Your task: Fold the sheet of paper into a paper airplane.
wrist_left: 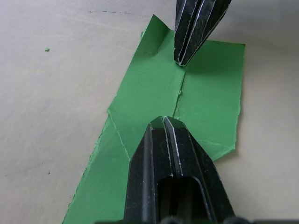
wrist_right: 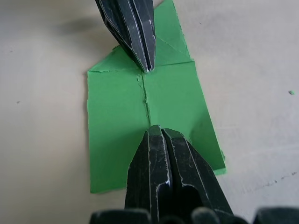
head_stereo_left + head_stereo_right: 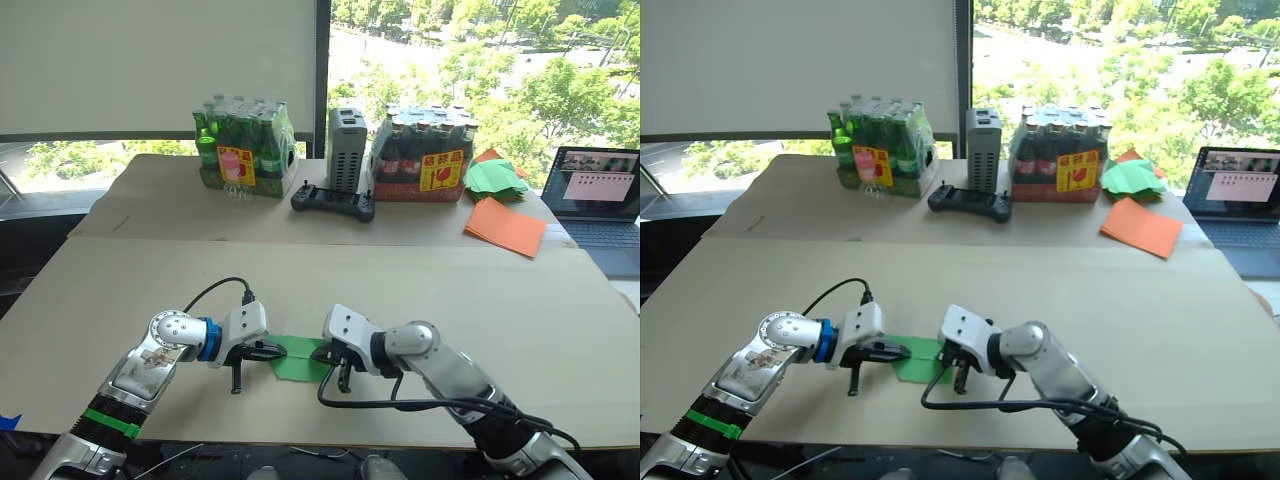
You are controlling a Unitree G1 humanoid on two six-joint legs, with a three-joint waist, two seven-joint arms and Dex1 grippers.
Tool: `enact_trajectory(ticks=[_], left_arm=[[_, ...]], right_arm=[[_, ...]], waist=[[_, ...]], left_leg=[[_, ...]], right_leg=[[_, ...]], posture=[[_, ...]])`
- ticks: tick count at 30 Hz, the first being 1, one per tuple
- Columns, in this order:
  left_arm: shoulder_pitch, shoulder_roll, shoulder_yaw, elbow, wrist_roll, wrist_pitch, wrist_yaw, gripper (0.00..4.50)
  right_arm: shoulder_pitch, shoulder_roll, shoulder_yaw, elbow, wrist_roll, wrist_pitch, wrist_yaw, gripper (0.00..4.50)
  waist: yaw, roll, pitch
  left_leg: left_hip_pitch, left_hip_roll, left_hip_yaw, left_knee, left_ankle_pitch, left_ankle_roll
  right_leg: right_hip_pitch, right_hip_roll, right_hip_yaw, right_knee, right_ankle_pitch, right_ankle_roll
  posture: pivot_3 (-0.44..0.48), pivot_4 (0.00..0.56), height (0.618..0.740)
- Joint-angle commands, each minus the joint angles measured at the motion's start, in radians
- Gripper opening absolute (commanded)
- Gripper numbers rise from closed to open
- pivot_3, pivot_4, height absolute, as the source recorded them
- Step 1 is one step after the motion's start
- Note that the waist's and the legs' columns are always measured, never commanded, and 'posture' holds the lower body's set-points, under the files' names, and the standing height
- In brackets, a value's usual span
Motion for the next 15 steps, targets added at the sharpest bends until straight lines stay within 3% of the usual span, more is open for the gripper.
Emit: enact_trajectory(ticks=[1,10,15], left_arm=[[0.003,0.014,-0.011,0.010,0.022,-0.005,0.003,0.00],[-0.006,0.009,-0.015,0.028,0.026,-0.018,0.002,0.00],[-0.012,0.003,-0.017,0.038,0.024,-0.025,0.005,0.00]], right_arm=[[0.063,-0.069,0.003,0.023,-0.016,0.072,0.002,0.04],[0.124,-0.152,-0.012,-0.057,-0.018,0.078,-0.003,0.04],[0.109,-0.088,-0.128,-0.182,0.096,-0.003,-0.002,0.04]], waist=[[0.002,0.000,0.000],[0.006,0.000,-0.001],[0.013,0.000,0.000]], left_leg=[[0.000,0.000,0.000,0.000,0.000,0.000],[0.000,0.000,0.000,0.000,0.000,0.000],[-0.001,0.000,0.000,0.000,0.000,0.000]], right_leg=[[0.000,0.000,0.000,0.000,0.000,0.000],[0.001,0.000,0.000,-0.001,0.000,0.000],[0.000,0.000,0.000,-0.001,0.000,0.001]], posture=[[0.000,0.150,0.740],[0.000,0.150,0.740],[0.000,0.150,0.740]])
